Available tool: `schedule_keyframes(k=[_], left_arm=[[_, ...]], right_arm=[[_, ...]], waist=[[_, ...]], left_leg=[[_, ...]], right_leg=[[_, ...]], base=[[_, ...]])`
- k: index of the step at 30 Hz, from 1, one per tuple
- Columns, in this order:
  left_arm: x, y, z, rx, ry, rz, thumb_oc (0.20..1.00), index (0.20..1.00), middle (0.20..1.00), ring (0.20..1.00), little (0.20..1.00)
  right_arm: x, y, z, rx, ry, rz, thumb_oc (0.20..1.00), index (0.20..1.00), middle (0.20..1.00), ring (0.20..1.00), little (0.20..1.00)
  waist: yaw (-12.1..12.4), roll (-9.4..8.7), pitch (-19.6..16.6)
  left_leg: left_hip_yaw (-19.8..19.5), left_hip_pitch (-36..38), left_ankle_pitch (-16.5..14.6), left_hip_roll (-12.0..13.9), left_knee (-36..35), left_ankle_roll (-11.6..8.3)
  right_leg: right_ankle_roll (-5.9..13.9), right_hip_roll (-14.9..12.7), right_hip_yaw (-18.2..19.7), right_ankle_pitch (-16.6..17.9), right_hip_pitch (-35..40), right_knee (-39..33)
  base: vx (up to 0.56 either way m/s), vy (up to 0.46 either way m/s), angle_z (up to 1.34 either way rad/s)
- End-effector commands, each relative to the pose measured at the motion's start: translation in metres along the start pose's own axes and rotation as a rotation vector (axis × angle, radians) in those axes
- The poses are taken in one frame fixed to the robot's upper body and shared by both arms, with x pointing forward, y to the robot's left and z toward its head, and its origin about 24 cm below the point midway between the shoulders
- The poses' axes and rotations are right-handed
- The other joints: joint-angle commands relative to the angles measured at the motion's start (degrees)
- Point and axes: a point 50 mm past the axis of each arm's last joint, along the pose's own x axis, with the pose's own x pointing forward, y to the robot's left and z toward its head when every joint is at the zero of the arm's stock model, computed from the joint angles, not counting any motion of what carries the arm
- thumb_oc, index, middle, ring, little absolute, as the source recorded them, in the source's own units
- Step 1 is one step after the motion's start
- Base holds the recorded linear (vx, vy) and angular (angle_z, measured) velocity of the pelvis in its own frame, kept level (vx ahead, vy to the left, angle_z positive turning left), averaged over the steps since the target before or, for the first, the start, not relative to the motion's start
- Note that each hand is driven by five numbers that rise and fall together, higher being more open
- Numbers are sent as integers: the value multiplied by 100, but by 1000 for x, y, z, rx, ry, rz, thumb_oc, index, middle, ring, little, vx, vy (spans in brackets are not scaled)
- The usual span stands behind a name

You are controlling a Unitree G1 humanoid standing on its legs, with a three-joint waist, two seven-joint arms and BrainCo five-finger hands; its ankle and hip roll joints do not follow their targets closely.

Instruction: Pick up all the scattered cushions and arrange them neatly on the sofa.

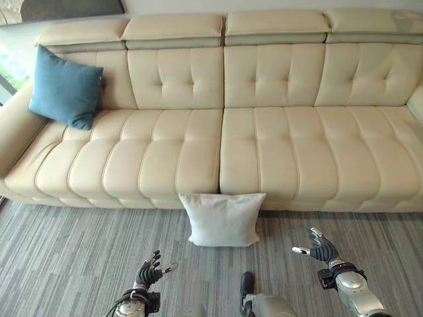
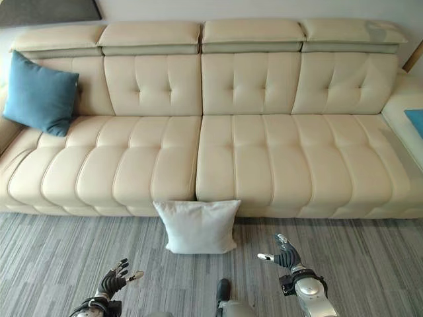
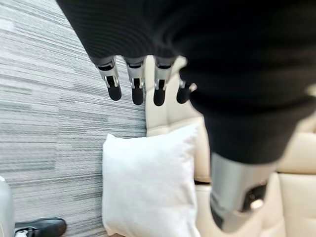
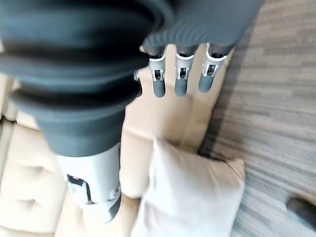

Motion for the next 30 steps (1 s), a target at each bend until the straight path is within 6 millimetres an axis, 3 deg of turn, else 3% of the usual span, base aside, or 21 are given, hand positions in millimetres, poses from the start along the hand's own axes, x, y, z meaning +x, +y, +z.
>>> schedule_keyframes(k=[1,4,7,9,14,20,22,25,27,30], left_arm=[[4,11,22,49,-92,2,1000,1000,1000,1000,1000],[4,12,23,52,-95,3,1000,1000,1000,1000,1000],[4,17,25,54,-100,23,1000,1000,1000,1000,1000],[4,18,25,54,-96,27,1000,1000,1000,1000,1000],[5,22,23,93,-84,26,1000,1000,1000,1000,1000],[6,31,33,99,-119,51,1000,1000,1000,1000,1000],[7,38,40,92,-137,82,1000,1000,1000,1000,1000],[8,44,44,68,-150,109,1000,1000,1000,1000,1000],[10,47,50,55,-167,122,1000,1000,1000,1000,1000],[14,54,61,44,-195,150,1000,1000,1000,1000,1000]], right_arm=[[-2,-11,6,13,-49,-37,1000,1000,1000,1000,1000],[-2,-11,5,14,-44,-38,1000,1000,1000,1000,1000],[-1,-6,3,16,-36,-32,1000,1000,1000,1000,1000],[-1,-4,1,20,-27,-28,1000,1000,1000,1000,1000],[-3,4,-7,24,13,-2,1000,1000,1000,1000,1000],[4,12,0,21,1,19,1000,1000,1000,1000,1000],[10,14,7,19,-11,21,1000,1000,1000,1000,1000],[17,15,16,-5,-32,21,1000,1000,1000,1000,1000],[18,11,19,-34,-37,20,1000,1000,1000,1000,1000],[22,8,22,-75,-38,14,1000,1000,1000,1000,1000]], waist=[[-75,-165,26],[-14,-192,35],[95,-203,68],[104,-237,62],[63,-286,-136],[138,-302,-145],[198,-299,-76],[244,-277,42],[155,-299,177],[208,-384,298]], left_leg=[[324,-59,128,51,-1568,107],[348,-278,314,96,-1891,79],[328,-545,807,232,-2315,-17],[419,-571,865,262,-2315,-25],[582,-252,574,36,-2436,204],[738,-220,266,-125,-2295,409],[824,-191,147,-173,-2227,520],[874,-70,0,-215,-2210,589],[749,-117,-77,-284,-1994,606],[686,-386,-168,-303,-1690,579]], right_leg=[[936,-457,267,-900,147,406],[960,-451,290,-935,287,294],[959,-357,344,-1028,535,202],[972,-360,380,-1059,614,249],[1239,-652,538,-979,698,374],[1492,-957,589,-787,469,624],[1614,-1113,534,-544,191,1056],[1573,-1290,162,-351,-225,1100],[1541,-1235,326,-373,-404,996],[1442,-1189,299,-496,-460,1036]], base=[[185,-15,13],[132,31,12],[142,61,-4],[197,166,-18],[204,300,-20],[46,183,-11],[51,187,-14],[51,74,-41],[79,2,-21],[10,-71,37]])
